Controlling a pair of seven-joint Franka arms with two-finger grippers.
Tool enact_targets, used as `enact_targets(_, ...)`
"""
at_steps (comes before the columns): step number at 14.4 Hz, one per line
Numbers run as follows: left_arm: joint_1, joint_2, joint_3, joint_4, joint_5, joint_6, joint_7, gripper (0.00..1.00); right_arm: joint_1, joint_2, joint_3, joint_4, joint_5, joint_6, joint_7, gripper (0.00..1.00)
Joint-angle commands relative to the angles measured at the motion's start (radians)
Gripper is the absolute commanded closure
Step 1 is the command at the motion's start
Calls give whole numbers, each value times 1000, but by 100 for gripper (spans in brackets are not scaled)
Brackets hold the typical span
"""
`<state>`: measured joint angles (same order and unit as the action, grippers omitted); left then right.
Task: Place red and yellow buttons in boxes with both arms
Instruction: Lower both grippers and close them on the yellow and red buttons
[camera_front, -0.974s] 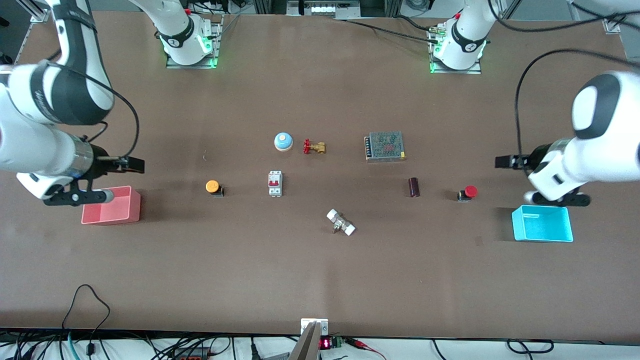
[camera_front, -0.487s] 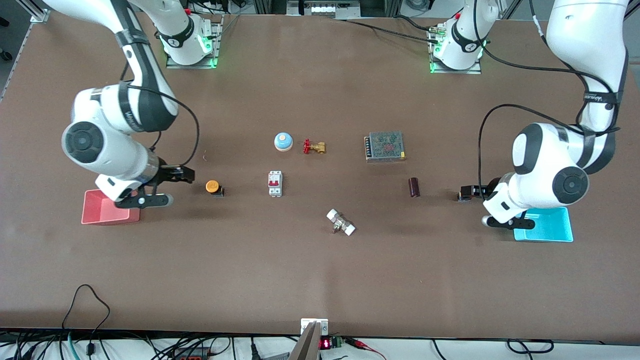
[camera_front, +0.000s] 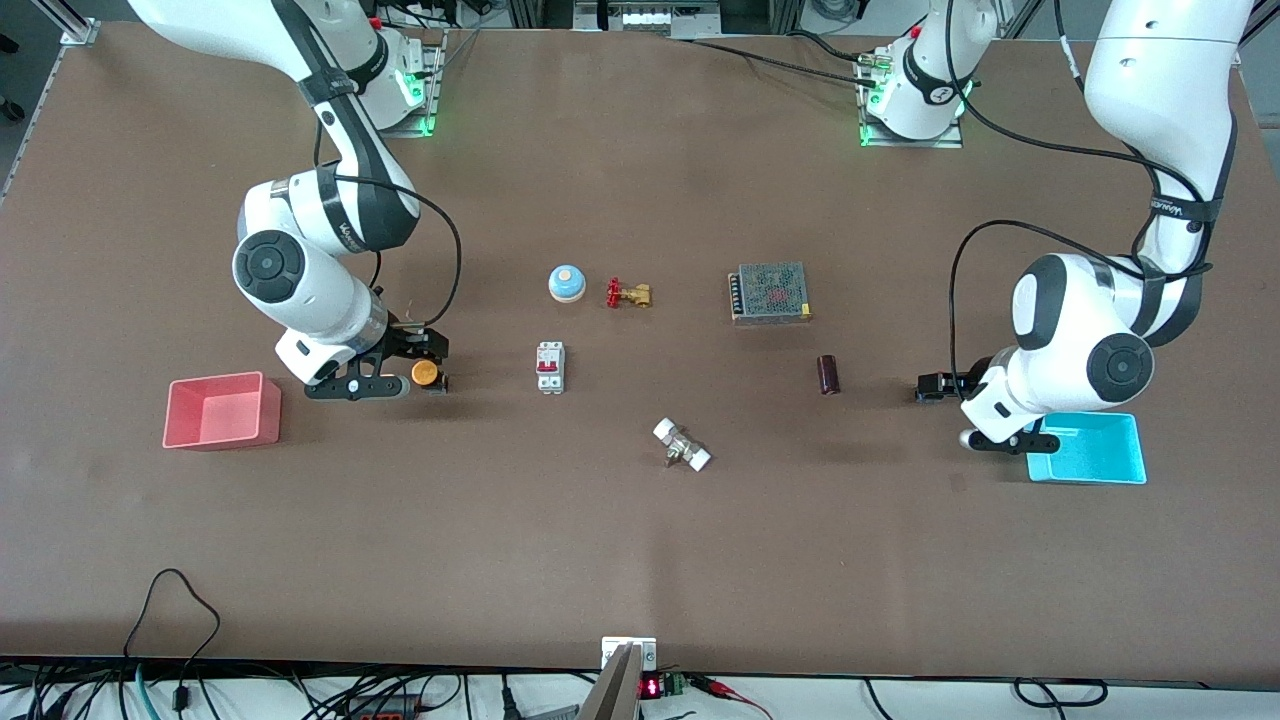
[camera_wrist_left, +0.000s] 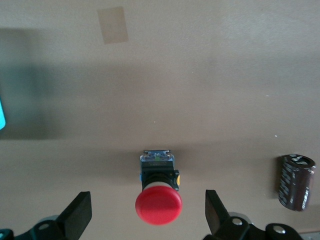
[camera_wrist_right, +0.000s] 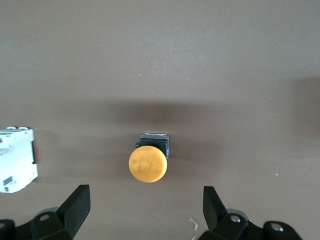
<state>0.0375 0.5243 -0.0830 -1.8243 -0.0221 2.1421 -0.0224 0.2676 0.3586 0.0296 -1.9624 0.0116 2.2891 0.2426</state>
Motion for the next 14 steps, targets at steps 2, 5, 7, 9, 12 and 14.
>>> enact_targets(2,7,8,-3,-35,-50,42,15,0,-2,52,3,-10,-38,76,21,0)
enact_targets(5,7,10,-3,-50,-51,48,15,0,1,94,3,-10,-38,137,21,0)
enact_targets(7,7,13,-3,-52,-51,50,15,0,-1,108,3,-9,-38,147,21,0)
enact_targets(9,5,13,-3,-63,-50,50,18,0,-1,117,3,-9,-38,153,21,0)
enact_targets(12,5,20,-3,-61,-50,59,19,0,2,132,4,-9,-41,161,20,0)
enact_targets(14,5,31,-3,-63,-50,78,19,0,2,134,13,-9,-42,158,15,0)
